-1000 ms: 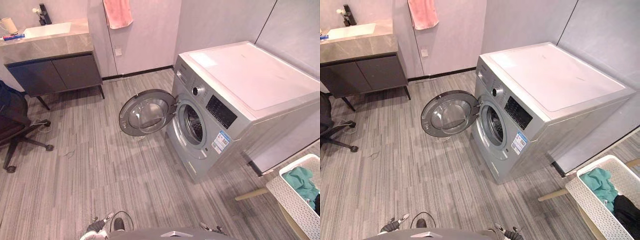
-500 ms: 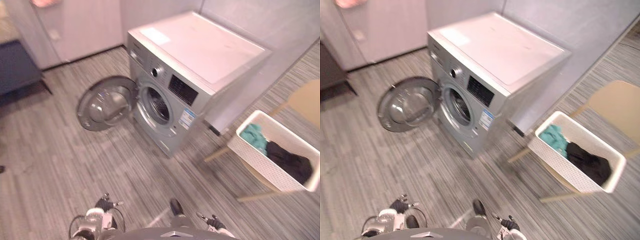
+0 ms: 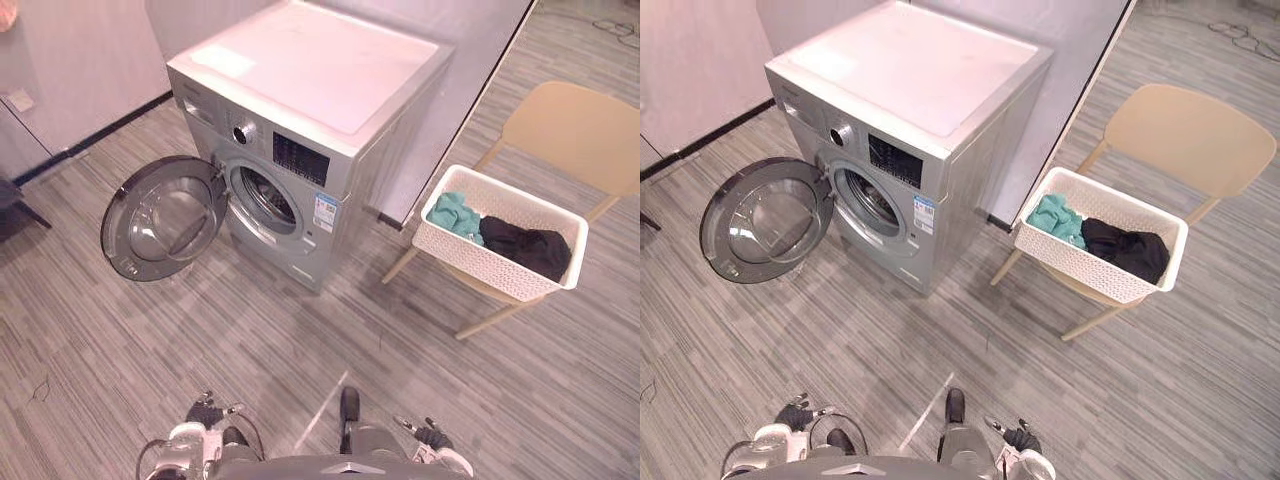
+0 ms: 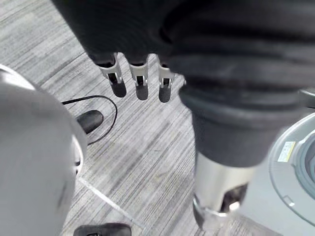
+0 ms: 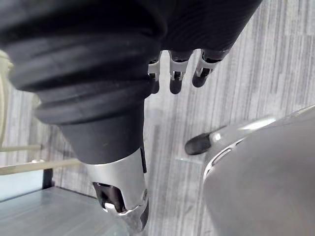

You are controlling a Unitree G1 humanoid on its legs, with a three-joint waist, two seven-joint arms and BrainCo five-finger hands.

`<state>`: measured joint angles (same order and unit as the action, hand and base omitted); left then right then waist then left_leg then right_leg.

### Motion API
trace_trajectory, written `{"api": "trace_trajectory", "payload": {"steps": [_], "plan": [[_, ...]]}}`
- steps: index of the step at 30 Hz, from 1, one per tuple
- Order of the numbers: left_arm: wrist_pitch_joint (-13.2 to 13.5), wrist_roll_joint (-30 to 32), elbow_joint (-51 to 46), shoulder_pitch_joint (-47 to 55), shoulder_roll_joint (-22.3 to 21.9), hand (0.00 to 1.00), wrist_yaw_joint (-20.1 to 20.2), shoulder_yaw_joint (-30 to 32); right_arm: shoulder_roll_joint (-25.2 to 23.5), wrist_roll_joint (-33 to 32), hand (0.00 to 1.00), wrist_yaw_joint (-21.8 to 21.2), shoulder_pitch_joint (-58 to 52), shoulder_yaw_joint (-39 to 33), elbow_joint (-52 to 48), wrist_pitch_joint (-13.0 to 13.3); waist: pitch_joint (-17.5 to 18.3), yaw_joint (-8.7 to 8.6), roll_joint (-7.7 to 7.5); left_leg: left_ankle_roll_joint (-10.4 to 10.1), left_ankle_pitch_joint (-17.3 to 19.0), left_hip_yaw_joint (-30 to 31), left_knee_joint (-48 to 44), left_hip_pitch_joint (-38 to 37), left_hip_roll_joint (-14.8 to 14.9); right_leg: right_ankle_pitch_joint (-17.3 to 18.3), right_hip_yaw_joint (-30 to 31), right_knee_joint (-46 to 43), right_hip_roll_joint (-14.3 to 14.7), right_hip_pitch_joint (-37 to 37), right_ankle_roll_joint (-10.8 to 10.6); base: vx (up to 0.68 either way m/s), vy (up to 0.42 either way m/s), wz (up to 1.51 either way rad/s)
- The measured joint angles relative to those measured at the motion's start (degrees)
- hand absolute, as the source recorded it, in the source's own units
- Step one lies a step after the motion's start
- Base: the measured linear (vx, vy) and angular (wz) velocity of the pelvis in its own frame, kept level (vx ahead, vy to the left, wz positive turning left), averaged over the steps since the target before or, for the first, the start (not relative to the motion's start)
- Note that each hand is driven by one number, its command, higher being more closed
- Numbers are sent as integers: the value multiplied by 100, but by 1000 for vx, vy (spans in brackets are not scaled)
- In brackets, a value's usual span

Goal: Pick up the laundry basket with both hands and put the clothes into the washing machine.

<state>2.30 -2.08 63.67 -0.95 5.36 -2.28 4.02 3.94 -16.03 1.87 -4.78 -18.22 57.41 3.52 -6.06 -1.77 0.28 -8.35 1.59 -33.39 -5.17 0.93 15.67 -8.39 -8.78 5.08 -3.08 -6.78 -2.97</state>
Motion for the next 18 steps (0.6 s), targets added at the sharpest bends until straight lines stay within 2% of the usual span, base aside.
{"api": "trace_trajectory", "payload": {"steps": [4,6,7,8,9,10,11,12,13,14,15,16,17,18], "plan": [[0,4,12,2,26,0,-6,32,-34,-68,0,0,-72,10,-8,17,44,-9,-72,-175,149,124,-384,-19,340,12,31,-40,258,159,105,-15,-75,-7],[-7,19,66,31,24,0,-14,64,-107,-184,0,-3,-114,49,-36,55,22,-8,-18,-295,402,29,-881,-133,739,67,173,-59,533,338,205,42,-103,-59],[-13,81,65,111,0,0,-39,120,-112,-212,0,-9,-124,168,-108,111,-55,9,126,-211,503,-150,-1255,-370,1050,223,433,-316,774,374,330,45,-90,-96],[-15,121,62,139,-18,0,-68,157,-115,-210,0,-8,-136,235,-180,138,-63,16,127,-30,512,-119,-1506,-410,1150,332,587,-458,860,333,388,-3,-86,-124],[-13,116,8,176,-21,0,-104,224,-141,-209,0,-11,-181,337,-293,157,-50,42,75,686,418,269,-2236,-190,1232,474,858,-780,897,253,436,-15,-93,-119],[-9,116,-15,197,-68,0,-124,213,-107,-210,0,-10,-201,430,-315,184,-60,61,25,785,443,1040,-2855,136,1059,555,1127,-958,829,230,481,-9,-62,-118],[-2,117,-23,172,-131,0,-124,196,-38,-210,0,-9,-198,456,-318,187,-65,66,7,614,648,1475,-2991,221,806,585,1276,-1014,787,221,494,26,40,-114],[10,112,-66,163,-269,0,-106,118,134,-211,0,-7,-199,453,-315,195,-127,67,170,405,1045,1962,-3059,384,237,601,1528,-1059,749,202,510,4,183,-108],[11,105,-96,173,-375,0,-105,18,268,-210,0,-8,-259,451,-316,201,-186,61,369,450,1308,2161,-2863,503,-257,603,1737,-1067,737,204,506,-12,205,-102],[12,101,-130,197,-406,0,-107,-22,299,-209,0,-10,-309,454,-315,199,-209,64,470,450,1359,2199,-2677,544,-475,605,1800,-1068,737,211,503,-35,226,-84],[17,100,-240,220,-458,0,-110,-33,363,-221,0,-18,-408,421,-436,175,-239,69,660,447,1452,2253,-2140,614,-759,632,1877,-1054,823,166,463,-44,170,-76],[25,72,-315,291,-518,0,-110,23,411,-215,0,-15,-470,422,-580,176,-235,146,795,597,1355,2356,-1942,644,-796,668,1971,-1082,1006,176,446,-7,170,-123],[76,-9,-450,407,-580,0,-129,269,447,-182,0,-10,-535,444,-760,159,-165,302,920,578,1385,2304,-1919,635,-774,1007,1928,-1887,1151,-124,419,28,133,-103],[76,-11,-450,452,-475,0,-119,400,342,-151,0,-9,-566,515,-811,161,-189,216,657,520,1392,2333,-1858,583,-958,1519,1833,-3060,1099,-300,462,64,88,-70]]}}
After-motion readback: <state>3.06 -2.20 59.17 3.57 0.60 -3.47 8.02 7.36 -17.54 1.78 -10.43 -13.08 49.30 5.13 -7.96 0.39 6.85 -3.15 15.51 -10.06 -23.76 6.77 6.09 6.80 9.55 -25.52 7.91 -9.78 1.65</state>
